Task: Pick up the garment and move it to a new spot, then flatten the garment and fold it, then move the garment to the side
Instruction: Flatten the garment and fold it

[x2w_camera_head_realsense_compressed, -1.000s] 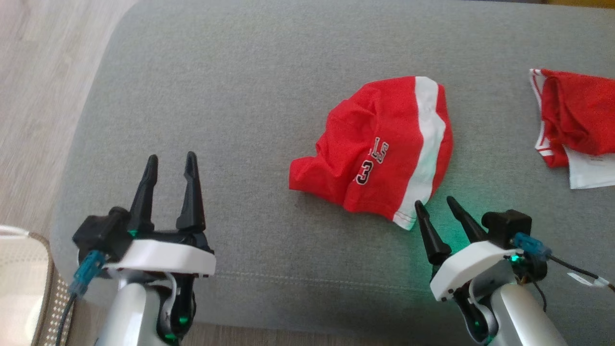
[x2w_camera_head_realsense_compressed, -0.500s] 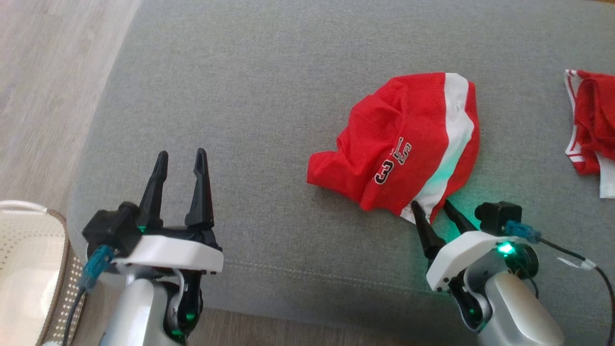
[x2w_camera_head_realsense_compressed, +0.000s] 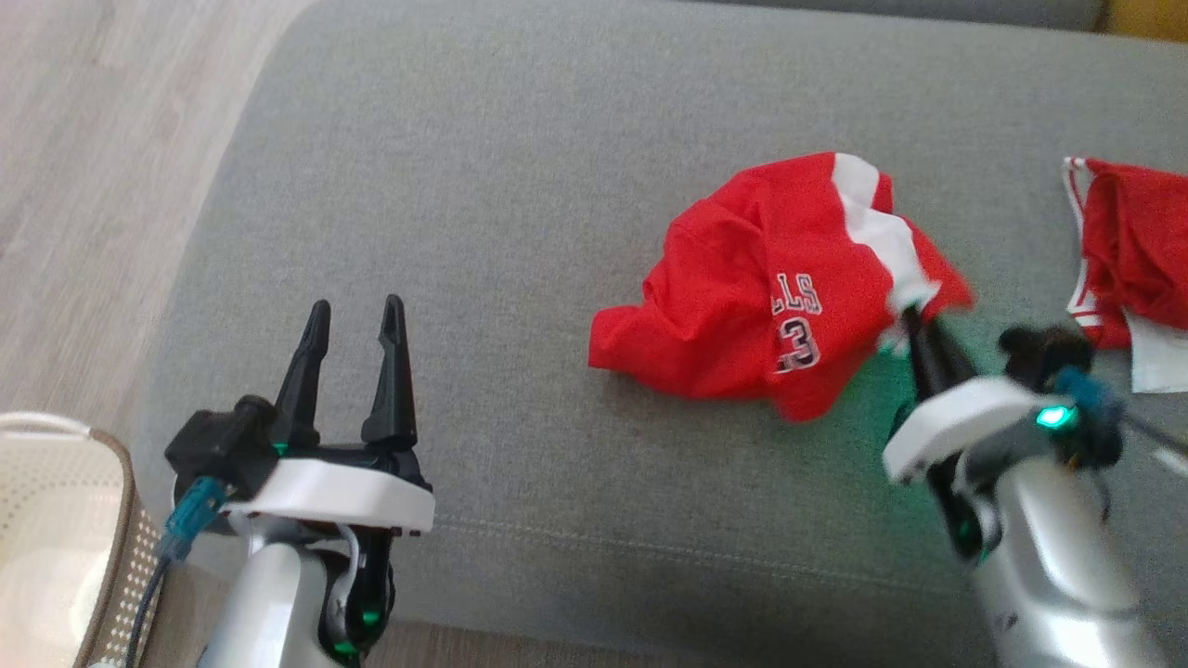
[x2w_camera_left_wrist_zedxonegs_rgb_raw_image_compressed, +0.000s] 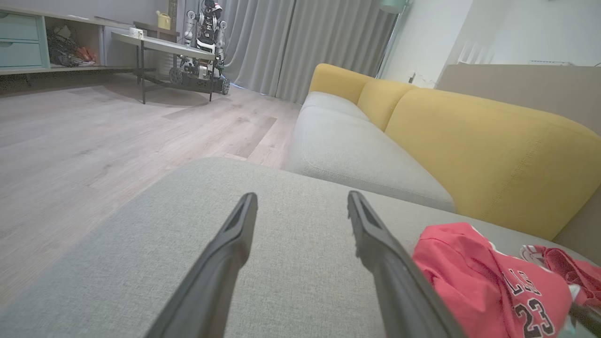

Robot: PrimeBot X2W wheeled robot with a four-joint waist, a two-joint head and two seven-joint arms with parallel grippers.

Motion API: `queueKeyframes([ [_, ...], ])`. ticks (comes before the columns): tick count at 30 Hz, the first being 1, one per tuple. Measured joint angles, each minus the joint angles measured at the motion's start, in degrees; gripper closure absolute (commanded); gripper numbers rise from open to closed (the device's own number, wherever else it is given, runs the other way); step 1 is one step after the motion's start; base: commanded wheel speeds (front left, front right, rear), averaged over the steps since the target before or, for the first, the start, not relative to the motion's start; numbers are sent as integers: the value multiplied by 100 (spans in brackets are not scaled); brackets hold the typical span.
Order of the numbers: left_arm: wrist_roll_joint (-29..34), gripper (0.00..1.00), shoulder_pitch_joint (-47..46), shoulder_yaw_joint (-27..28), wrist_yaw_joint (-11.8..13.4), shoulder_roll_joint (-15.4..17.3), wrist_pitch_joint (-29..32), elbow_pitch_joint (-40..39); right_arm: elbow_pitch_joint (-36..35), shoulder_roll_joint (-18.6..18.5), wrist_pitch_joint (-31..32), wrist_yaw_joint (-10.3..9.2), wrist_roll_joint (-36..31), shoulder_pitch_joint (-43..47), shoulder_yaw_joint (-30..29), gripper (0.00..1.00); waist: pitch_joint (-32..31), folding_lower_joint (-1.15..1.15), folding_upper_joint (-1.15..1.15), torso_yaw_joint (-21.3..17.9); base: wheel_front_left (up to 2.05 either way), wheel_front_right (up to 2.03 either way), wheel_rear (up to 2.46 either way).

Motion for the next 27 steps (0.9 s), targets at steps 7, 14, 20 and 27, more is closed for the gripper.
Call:
queueKeyframes([
  [7, -62, 0, 125, -48, 31, 1, 0, 23, -700, -232, 252, 0, -681, -717, -561, 100, -309, 0, 0, -73, 0, 0, 0],
  [14, -221, 0, 217, -171, 53, 2, 0, 55, -1235, -654, 665, 0, -1043, -1823, -109, 100, -527, 0, 0, 41, 0, 0, 0],
  [20, -296, 0, 332, -198, 101, 4, 0, 55, -1841, -687, 788, 0, -884, -2296, 683, 100, -636, 0, 0, 174, 0, 0, 0],
  [27, -301, 0, 370, -253, 101, 7, 0, 53, -1717, -823, 1291, 0, -788, -2320, 837, 100, -516, 0, 0, 306, 0, 0, 0],
])
